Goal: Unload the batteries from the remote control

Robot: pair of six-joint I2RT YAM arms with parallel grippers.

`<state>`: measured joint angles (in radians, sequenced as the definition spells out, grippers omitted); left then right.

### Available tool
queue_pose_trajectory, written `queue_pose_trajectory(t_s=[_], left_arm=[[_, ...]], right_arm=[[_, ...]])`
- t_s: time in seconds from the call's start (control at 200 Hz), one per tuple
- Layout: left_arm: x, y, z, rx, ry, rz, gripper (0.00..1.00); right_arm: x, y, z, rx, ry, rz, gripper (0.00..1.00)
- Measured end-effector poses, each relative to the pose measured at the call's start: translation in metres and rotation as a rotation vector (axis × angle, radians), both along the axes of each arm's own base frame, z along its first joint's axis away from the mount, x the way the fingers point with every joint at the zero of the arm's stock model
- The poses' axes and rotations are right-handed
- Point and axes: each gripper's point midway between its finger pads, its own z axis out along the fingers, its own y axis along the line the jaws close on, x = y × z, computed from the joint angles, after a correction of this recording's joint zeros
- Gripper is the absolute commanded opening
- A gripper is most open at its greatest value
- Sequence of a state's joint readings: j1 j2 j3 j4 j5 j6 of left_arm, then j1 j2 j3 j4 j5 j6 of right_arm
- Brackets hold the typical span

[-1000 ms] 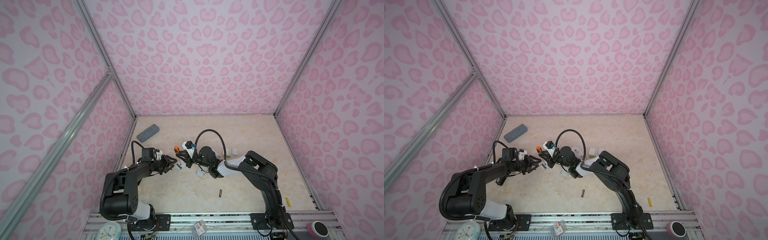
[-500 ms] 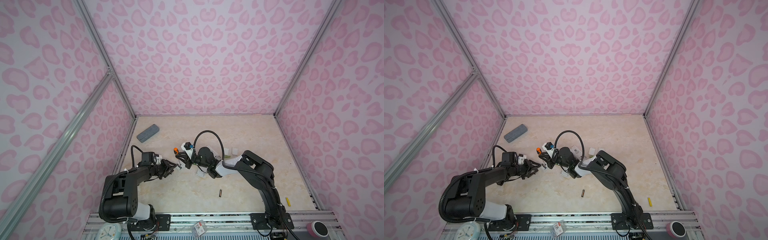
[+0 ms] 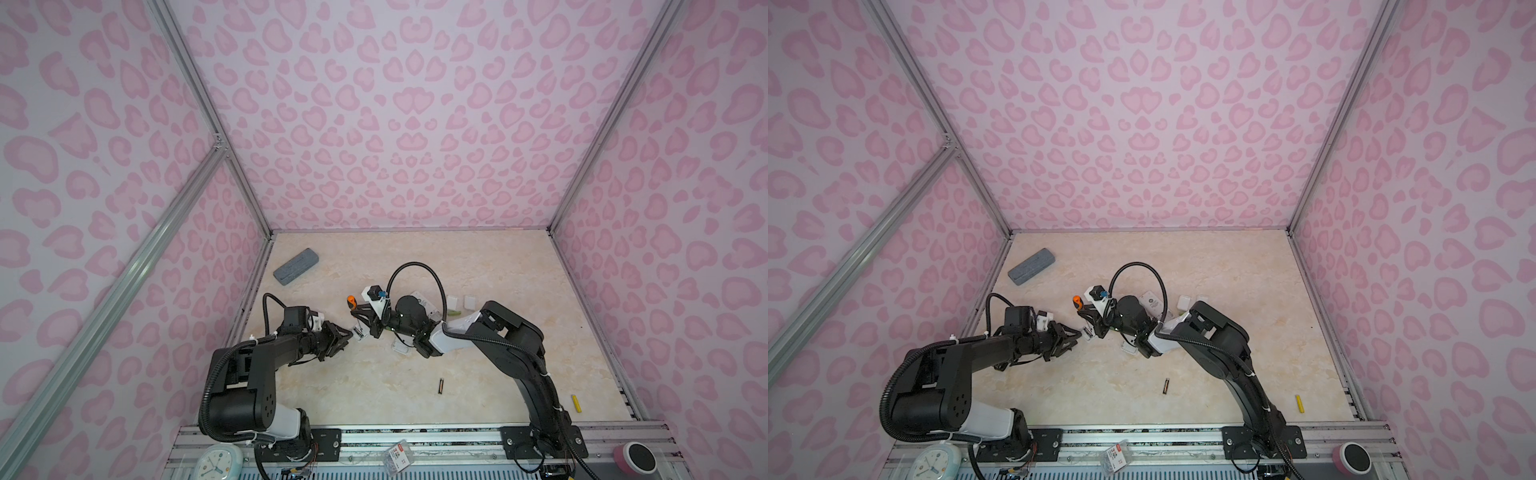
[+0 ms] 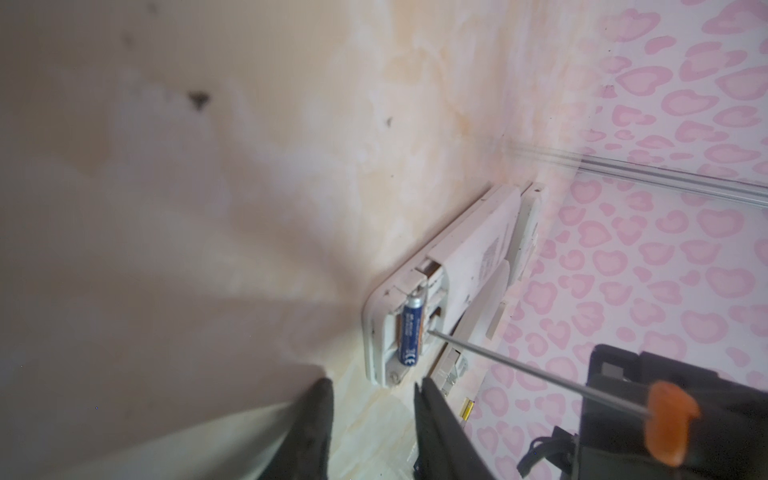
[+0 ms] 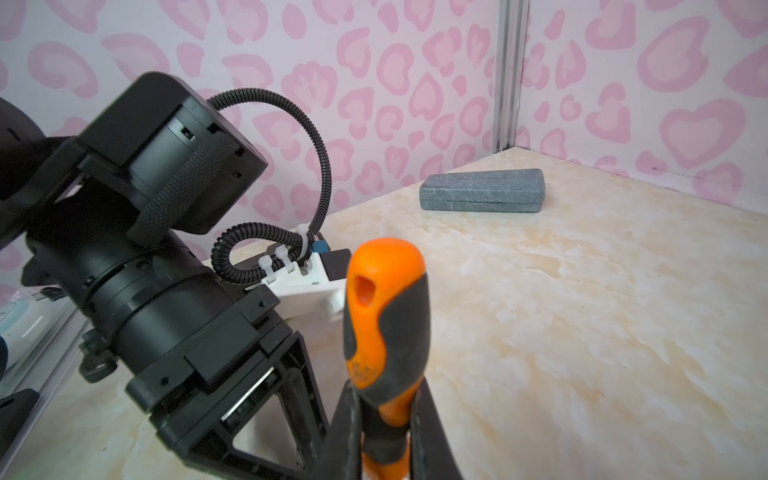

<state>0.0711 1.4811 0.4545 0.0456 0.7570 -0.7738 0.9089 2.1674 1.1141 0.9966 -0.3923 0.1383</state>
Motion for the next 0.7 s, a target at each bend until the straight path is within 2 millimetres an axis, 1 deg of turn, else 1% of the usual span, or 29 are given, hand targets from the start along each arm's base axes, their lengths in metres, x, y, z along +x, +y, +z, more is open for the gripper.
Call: queue_pose_trajectory(t_s=[0.305,0.7], left_arm=[[-0.0004,0.0005,-0.0050,-0.001,0.015,0.009,0.21],[0.0009,-0.0016,-0.0084,-0.018,0.019,0.012,0.13]], right_arm=[[-0.0050,0.0019,-0.0016,-0.003,-0.004,-0.004,0.00],[-0.0056,0.0024,-0.0032,-0.012,-0.007,-0.010,0.00]])
